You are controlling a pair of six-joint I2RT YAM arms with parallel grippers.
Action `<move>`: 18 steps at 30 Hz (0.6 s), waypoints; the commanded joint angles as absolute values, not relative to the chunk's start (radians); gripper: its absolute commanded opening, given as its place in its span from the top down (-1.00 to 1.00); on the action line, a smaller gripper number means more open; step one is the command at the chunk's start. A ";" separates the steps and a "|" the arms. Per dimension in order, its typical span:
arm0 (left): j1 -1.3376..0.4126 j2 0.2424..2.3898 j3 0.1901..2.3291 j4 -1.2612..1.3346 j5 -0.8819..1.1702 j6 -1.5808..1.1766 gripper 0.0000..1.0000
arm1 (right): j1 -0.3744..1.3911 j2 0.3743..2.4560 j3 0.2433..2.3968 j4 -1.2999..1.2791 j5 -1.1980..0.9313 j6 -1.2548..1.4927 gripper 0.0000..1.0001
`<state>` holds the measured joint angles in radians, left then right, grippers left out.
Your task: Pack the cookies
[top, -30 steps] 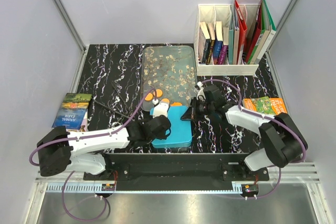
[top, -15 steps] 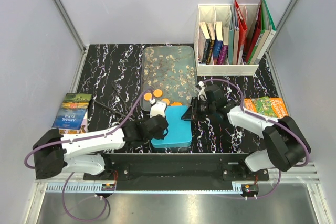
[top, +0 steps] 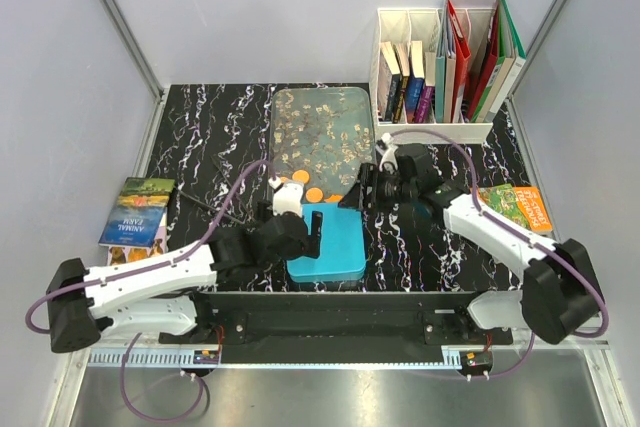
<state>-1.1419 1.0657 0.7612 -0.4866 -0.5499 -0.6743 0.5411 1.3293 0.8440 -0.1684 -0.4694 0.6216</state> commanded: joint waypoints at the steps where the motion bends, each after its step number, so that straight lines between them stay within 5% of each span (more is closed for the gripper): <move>1: -1.129 1.006 0.850 -0.497 -0.623 -0.646 -0.98 | 0.541 1.210 0.960 -0.227 -0.350 0.537 -0.48; 9: -1.094 0.963 0.854 -0.532 -0.598 -0.716 -0.98 | 0.541 1.005 0.940 -0.307 -0.053 0.451 -0.97; 18: -1.062 0.973 0.857 -0.515 -0.543 -0.686 -0.98 | 0.541 0.927 0.877 -0.328 0.044 0.451 -1.00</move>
<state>-1.0798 0.9760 0.8375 -0.5400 -0.5613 -0.6975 0.5411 0.9443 0.9024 -0.3119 -0.0406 0.4683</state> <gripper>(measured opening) 0.984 0.994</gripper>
